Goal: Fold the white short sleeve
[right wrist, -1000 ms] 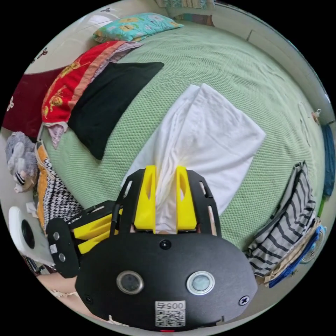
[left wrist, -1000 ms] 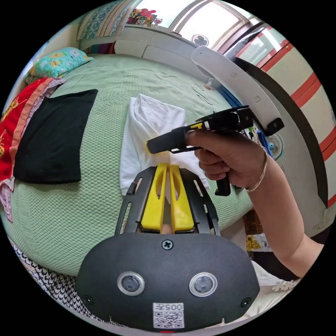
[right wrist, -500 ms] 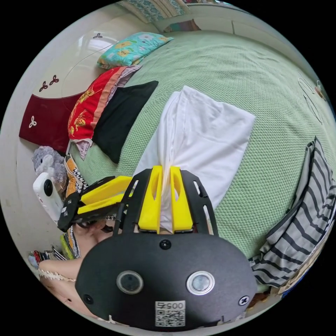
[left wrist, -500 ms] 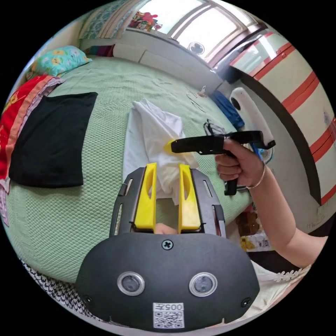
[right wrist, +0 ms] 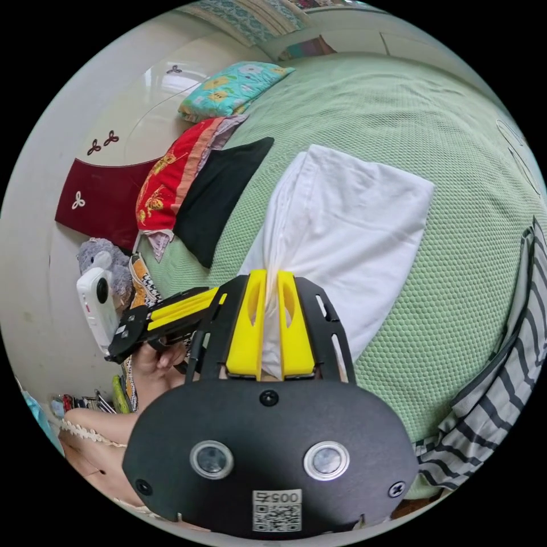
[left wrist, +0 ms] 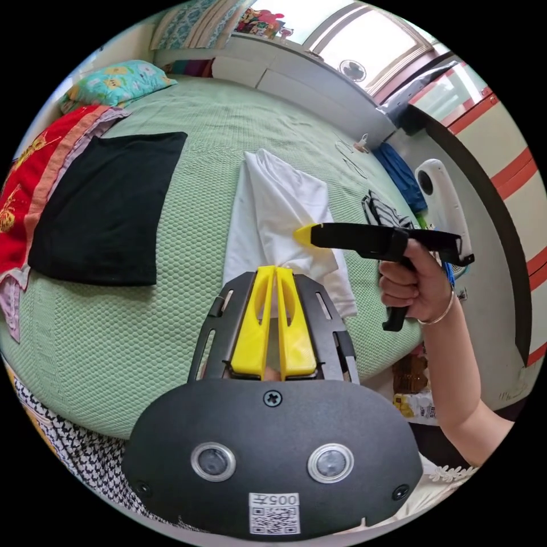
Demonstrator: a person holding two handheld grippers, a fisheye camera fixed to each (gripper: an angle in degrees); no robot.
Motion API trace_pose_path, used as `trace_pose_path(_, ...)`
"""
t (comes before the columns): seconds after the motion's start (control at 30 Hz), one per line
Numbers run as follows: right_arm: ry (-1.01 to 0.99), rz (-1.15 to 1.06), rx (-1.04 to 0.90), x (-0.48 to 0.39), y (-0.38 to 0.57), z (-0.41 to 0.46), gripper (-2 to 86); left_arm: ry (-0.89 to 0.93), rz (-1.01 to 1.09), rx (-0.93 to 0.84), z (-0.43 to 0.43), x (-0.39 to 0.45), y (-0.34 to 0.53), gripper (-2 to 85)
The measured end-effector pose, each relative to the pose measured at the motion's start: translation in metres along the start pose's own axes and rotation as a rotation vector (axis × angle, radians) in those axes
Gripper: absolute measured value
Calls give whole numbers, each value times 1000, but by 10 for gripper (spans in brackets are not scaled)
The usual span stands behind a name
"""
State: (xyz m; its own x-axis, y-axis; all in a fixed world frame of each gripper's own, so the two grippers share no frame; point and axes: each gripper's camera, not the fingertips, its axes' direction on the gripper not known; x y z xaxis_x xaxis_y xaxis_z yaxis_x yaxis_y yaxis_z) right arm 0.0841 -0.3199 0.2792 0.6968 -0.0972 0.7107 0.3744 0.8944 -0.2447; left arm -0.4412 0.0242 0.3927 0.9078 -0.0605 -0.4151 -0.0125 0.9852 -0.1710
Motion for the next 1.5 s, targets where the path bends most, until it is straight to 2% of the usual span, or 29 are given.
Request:
trace_pose_path(0.43,72,41,86,-1,47,-28,-16,-30,-58,-7,-10,-3,8,0)
trace_pose_path(0.6,182,108,225,6,97,-92,-16,-81,-39,-3,-14,12,9,-1)
trace_pose_path(0.7,292,189,276,21,134,-127,-15,-180,-40,-1,-18,20,10,-3)
trace_pose_path(0.83,421,331,216,52,170,-134,-15,-273,-52,12,-26,30,13,-1)
trace_pose_path(0.9,464,425,146,72,187,-120,-15,-263,-63,22,-28,32,15,3)
trace_pose_path(1.0,443,450,160,69,203,-116,-8,-232,-55,21,-28,39,16,25)
trace_pose_path(1.17,602,275,187,10,209,-124,46,-155,4,-12,-21,56,7,64)
trace_pose_path(1.33,488,-32,250,-57,213,-111,82,-145,58,-59,-13,76,-1,89)
trace_pose_path(1.5,434,-266,152,-108,202,-45,106,-173,42,-56,-22,78,3,68)
